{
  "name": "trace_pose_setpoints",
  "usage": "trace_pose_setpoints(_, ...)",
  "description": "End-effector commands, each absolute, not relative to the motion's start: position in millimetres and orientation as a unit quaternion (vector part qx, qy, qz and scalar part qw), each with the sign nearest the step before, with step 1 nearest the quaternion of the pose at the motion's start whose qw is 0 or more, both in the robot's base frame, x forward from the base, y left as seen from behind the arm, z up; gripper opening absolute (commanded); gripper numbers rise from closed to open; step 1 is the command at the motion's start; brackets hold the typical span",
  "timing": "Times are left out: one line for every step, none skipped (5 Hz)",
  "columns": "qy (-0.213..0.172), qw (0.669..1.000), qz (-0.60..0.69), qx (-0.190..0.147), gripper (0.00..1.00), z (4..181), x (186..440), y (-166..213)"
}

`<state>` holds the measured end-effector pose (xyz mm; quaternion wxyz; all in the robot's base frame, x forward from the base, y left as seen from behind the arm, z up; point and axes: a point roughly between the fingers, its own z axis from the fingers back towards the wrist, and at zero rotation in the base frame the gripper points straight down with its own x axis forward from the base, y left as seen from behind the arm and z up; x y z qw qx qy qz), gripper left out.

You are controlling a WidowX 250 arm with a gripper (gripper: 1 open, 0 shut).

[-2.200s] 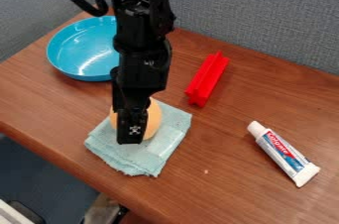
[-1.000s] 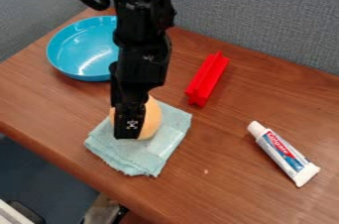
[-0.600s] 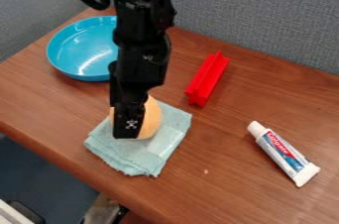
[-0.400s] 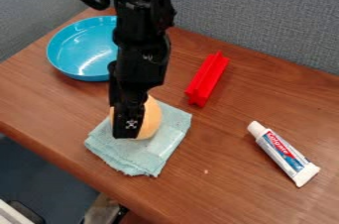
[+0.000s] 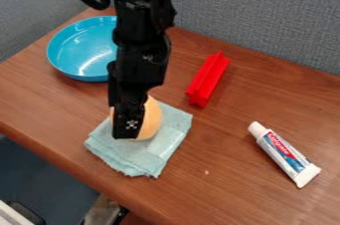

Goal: Put the yellow ball on the blue plate

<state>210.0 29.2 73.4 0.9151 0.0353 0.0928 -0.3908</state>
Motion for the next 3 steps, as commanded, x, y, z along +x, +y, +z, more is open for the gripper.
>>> trace_pose_setpoints(0.078, 0.913, -0.397, 0.051, 1.0, 81.7, 212.0, 28.3)
trace_pose_setpoints(0.078, 0.914, -0.395, 0.053, 1.0, 82.4, 210.9, 27.8)
trace_pose_setpoints(0.077, 0.915, -0.393, 0.056, 1.0, 83.5, 209.5, 27.3)
